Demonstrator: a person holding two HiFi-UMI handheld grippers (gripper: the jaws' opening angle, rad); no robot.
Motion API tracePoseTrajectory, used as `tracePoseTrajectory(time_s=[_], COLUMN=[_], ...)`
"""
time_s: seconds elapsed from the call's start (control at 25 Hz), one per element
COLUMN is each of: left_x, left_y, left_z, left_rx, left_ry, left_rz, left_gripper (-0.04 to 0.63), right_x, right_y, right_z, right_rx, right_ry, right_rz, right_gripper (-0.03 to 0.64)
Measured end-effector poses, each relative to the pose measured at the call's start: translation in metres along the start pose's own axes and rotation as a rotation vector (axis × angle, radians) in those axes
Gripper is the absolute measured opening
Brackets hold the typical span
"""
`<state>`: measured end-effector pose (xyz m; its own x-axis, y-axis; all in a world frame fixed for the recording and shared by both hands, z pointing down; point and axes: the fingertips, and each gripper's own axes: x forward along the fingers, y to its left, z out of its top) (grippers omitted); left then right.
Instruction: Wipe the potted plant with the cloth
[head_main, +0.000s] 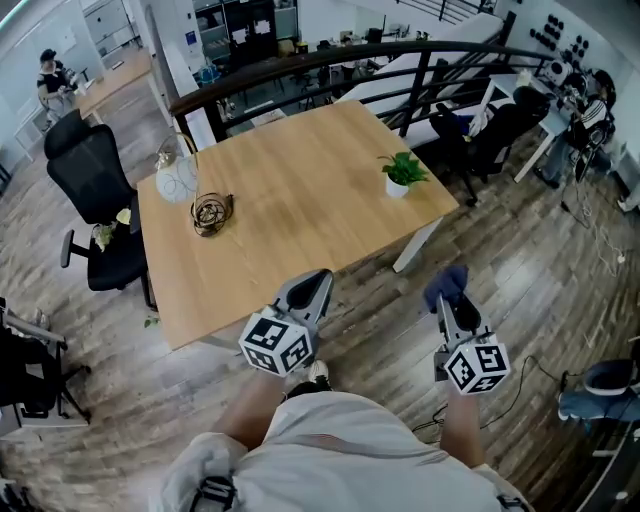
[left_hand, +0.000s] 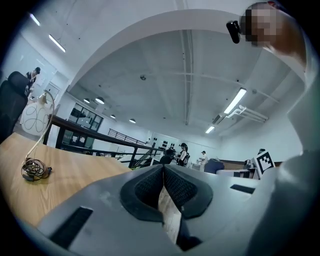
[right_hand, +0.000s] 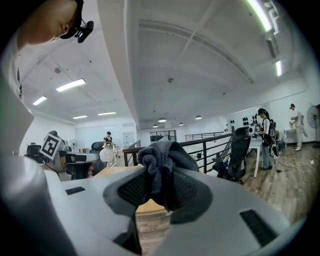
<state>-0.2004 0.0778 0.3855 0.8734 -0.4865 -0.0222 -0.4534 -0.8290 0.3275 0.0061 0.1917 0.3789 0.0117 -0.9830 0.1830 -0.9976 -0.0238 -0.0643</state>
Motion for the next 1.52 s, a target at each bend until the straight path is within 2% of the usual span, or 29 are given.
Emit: tracePoseTrajectory(time_s=[0.2,0.4,0.56,0.72,1.0,1.24,1.36,1.52], left_x=[0.028,0.054,0.084,0.132,0.249,0.332,0.356,0.370], left_y=[0.043,0.052,0.071,0.083,0.088,0.088,0.098,0.122], left_z=[0.006,0.013,0.011,0.010,0.018,0.012,0.003,-0.004], left_rx=[0.015,0.062,0.043,0.054,0.064,0.046,0.029,-0.004], left_ry=[0.011,0.015,0.026,0.031,0.022,0.014,0.046,0.073], left_rz=[0.001,-0.017,0.017,0.056,0.118,0.201,0.237,0.268], left_gripper=[0.017,0.017,0.017,0.017,0.017,0.017,0.017,0.017], right_x=[0.050,0.086,0.122,0.162,0.237,0.289,0.319,0.351], right_y=[0.003,-0.014,-0.033,-0.074,-0.178,-0.265,-0.283,-0.280], right_z=[0.011,0.018,0.021,0.024,0.050,0.051,0.054,0.049], right_rx=[-0.040,-0.031,-0.027,-0.017,-0.007,0.002,0.010,0.019], right_ry=[0.000,0.006,0.004,0.002,-0.018,0.035,0.048,0.073], right_rz=[0.014,0.029,0.071,0.106,0.175,0.234,0.267,0.308], right_gripper=[0.170,0.170,0.170,0.170,0.170,0.170,0.170,0.170])
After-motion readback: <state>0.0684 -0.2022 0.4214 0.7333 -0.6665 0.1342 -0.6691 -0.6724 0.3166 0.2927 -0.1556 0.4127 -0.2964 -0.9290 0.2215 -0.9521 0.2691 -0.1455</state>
